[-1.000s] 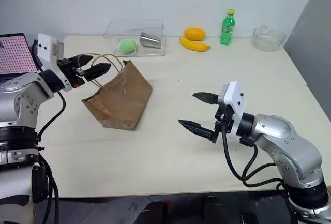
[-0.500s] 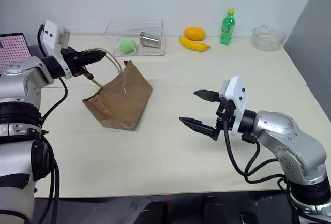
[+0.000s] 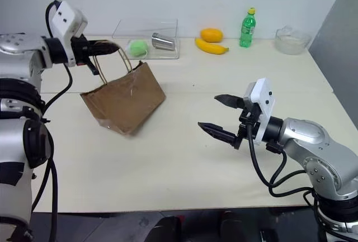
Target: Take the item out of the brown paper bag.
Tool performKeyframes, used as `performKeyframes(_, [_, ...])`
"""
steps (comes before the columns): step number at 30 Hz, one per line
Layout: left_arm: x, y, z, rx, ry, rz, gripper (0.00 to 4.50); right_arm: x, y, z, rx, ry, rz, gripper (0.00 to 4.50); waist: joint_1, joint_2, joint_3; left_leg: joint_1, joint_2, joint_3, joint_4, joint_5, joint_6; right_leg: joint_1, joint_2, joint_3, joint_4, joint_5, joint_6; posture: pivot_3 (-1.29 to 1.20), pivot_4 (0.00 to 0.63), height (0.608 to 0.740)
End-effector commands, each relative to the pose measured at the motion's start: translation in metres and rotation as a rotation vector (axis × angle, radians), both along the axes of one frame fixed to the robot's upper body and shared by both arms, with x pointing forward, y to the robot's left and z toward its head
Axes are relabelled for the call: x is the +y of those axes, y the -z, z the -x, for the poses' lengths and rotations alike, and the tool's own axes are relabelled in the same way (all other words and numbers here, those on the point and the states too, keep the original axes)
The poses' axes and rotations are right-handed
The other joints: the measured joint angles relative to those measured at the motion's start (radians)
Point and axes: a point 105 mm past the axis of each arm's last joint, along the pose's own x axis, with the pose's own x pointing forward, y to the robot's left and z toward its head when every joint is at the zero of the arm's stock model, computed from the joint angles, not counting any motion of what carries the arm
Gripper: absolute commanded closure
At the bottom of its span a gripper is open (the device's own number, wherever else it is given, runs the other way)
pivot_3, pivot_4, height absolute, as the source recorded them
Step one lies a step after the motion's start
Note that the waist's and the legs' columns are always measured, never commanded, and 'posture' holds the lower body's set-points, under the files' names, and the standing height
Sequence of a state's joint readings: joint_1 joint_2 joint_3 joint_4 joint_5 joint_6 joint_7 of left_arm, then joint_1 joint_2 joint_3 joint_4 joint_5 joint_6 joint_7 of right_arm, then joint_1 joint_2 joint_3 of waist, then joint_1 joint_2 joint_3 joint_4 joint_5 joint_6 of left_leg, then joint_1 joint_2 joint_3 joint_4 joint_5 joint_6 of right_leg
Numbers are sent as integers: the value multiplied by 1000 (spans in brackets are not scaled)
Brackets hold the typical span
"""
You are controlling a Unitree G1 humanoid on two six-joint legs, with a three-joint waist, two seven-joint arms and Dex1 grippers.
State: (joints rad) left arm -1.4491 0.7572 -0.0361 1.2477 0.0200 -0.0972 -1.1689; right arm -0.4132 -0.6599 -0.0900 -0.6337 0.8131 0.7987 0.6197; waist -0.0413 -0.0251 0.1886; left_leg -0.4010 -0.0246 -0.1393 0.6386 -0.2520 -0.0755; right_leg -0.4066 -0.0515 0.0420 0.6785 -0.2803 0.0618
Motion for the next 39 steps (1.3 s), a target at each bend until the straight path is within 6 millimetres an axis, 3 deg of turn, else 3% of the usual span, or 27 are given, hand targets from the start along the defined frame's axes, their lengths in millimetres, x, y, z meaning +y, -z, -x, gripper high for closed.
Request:
performKeyframes(1, [-17, -38, 4, -134, 51, -19, 4486, -1, -10, 8, -44, 4, -4, 0, -2, 0, 0, -1, 0, 0, 2, 0, 0, -2, 0, 0, 1, 0, 0, 0, 150, 740])
performKeyframes(7, [-62, -57, 3, -191, 173, 9, 4486, -3, -5, 14, -25, 43, -7, 0, -7, -2, 1, -2, 0, 0, 4, 0, 0, -1, 0, 0, 2, 0, 0, 0, 150, 740])
performKeyframes(20, [-141, -27, 5, -121, 412, -90, 4486, -12, 11, 36, -39, 211, -41, 0, -16, -2, 1, -2, -1, 0, 5, 0, 0, 0, 0, 1, 3, 0, 0, 0, 150, 740])
performKeyframes(29, [-152, -18, 0, -226, 387, -273, 4486, -14, 15, 46, -28, 249, -44, 0, -18, -2, 1, -1, -1, 1, 5, 0, 0, 0, 0, 2, 3, 0, 1, 0, 150, 740])
performKeyframes(39, [-149, -8, -8, -364, 321, -368, 4486, -16, 19, 39, -4, 309, -66, 0, -16, -2, 1, -1, -1, 1, 6, 0, 0, 0, 0, 2, 3, 0, 1, 0, 150, 740])
